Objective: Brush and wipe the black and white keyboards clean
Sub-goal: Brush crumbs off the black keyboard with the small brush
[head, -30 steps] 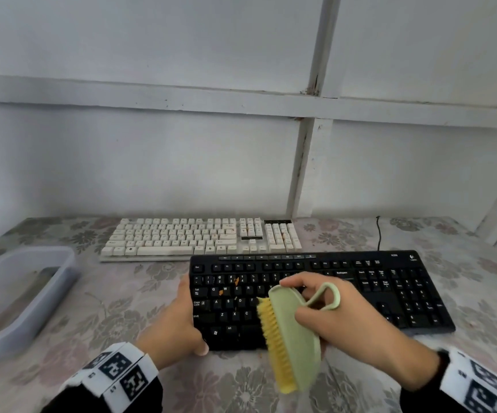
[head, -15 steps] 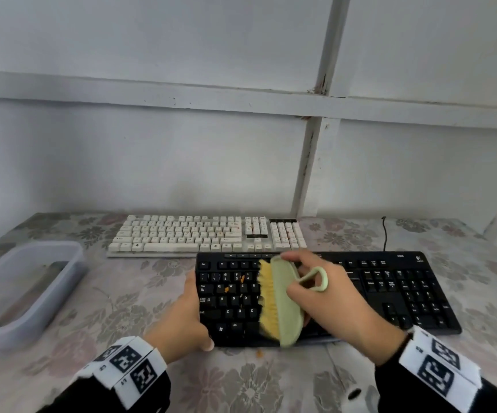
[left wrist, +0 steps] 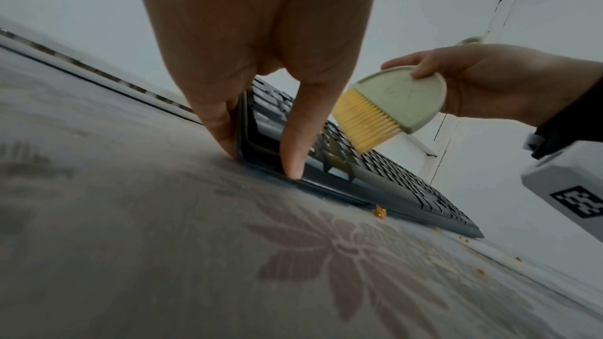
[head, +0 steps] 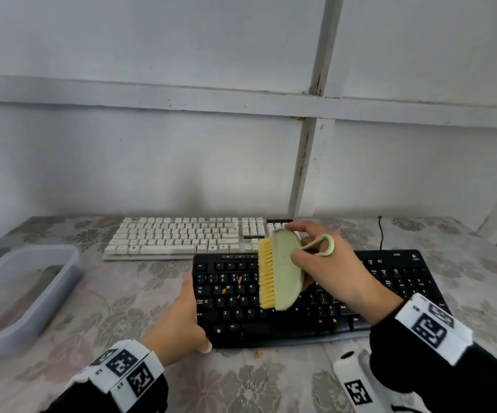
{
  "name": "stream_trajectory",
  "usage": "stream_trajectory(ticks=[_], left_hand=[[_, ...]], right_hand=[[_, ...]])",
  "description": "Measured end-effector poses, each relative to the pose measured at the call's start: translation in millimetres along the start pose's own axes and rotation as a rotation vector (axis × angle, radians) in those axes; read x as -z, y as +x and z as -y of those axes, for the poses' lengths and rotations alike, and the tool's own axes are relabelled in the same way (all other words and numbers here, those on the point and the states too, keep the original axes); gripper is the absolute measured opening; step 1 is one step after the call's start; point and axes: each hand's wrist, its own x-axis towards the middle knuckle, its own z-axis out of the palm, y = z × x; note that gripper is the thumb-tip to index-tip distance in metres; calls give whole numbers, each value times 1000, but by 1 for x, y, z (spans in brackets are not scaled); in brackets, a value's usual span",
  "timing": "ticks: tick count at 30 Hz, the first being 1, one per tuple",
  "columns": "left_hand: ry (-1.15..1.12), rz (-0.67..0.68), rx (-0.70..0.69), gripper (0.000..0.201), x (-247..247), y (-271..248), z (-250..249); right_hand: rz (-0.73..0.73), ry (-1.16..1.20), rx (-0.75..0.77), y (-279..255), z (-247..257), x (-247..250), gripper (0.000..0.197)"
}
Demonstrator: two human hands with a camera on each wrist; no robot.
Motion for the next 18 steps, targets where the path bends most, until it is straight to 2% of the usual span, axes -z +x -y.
stream_trajectory(ticks=[4, 10, 14, 18], left_hand=[[6, -1, -3, 111, 0, 1, 1], [20, -5, 1, 109, 0, 1, 1], [20, -1, -6, 110, 0, 2, 2], [26, -1, -15, 111, 0, 1, 1]], right_hand=[[58, -55, -22, -14, -12, -13, 40], [244, -111, -124, -37, -14, -4, 38], [137, -59, -53, -14, 3, 5, 38], [27, -1, 32, 10, 9, -10, 40]])
